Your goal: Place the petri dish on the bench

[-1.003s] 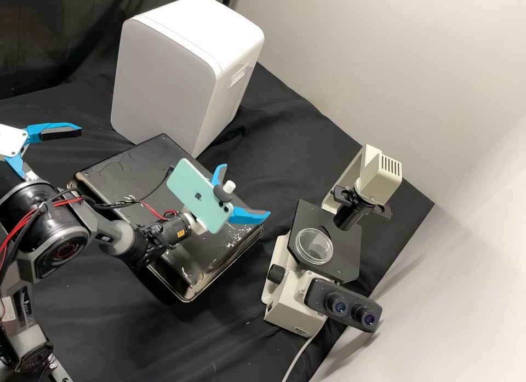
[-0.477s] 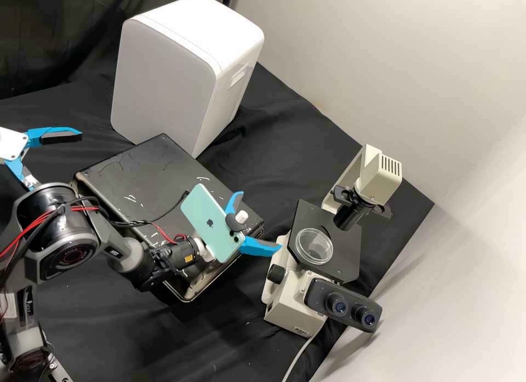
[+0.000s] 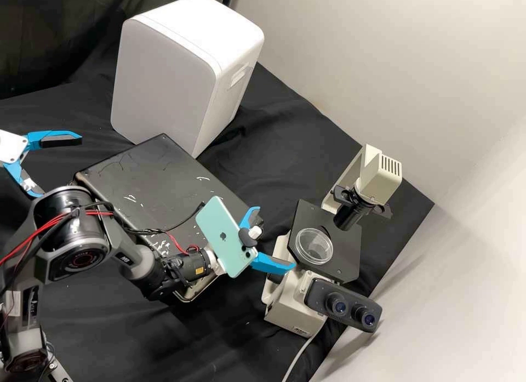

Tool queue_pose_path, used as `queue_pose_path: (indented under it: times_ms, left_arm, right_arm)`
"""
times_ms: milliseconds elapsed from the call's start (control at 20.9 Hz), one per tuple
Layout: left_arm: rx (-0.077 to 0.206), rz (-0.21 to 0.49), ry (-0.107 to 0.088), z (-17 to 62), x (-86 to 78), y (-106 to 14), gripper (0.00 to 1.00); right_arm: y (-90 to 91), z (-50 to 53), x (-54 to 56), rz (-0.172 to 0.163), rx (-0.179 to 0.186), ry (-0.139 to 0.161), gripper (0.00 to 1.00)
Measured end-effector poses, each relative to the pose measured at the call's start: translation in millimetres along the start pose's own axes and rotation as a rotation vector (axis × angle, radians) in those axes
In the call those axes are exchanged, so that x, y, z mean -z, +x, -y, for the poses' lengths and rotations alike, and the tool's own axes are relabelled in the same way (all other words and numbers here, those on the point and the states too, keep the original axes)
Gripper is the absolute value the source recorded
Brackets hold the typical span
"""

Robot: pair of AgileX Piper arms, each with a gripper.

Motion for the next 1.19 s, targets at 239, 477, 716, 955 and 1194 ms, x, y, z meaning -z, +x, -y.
queue_pose_path:
  times_ms: [239, 477, 716, 955, 1194]
  left_arm:
    - [0.002, -0.025, -0.018, 1.1, 1.6, 0.9, 1.0]
    - [0.003, -0.021, -0.003, 1.5, 0.3, 1.5, 1.0]
    - [0.011, -0.013, 0.004, 3.0, -1.3, 2.3, 1.0]
    - [0.026, -0.012, 0.005, 5.9, -2.6, 3.9, 1.0]
    - [0.026, -0.023, 0.012, 6.2, -2.2, 4.3, 1.0]
  right_arm:
    - [14.8, -2.1, 1.1, -0.008, -0.008, -0.001, 1.0]
    - [26.4, -5.9, 0.1, 0.003, -0.019, 0.001, 1.0]
    - [33.0, -12.0, -1.8, 0.015, -0.036, -0.002, 1.0]
    - [35.6, -12.4, -1.4, 0.016, -0.034, -0.009, 1.0]
    - [36.1, -13.2, -1.7, 0.019, -0.034, -0.01, 1.0]
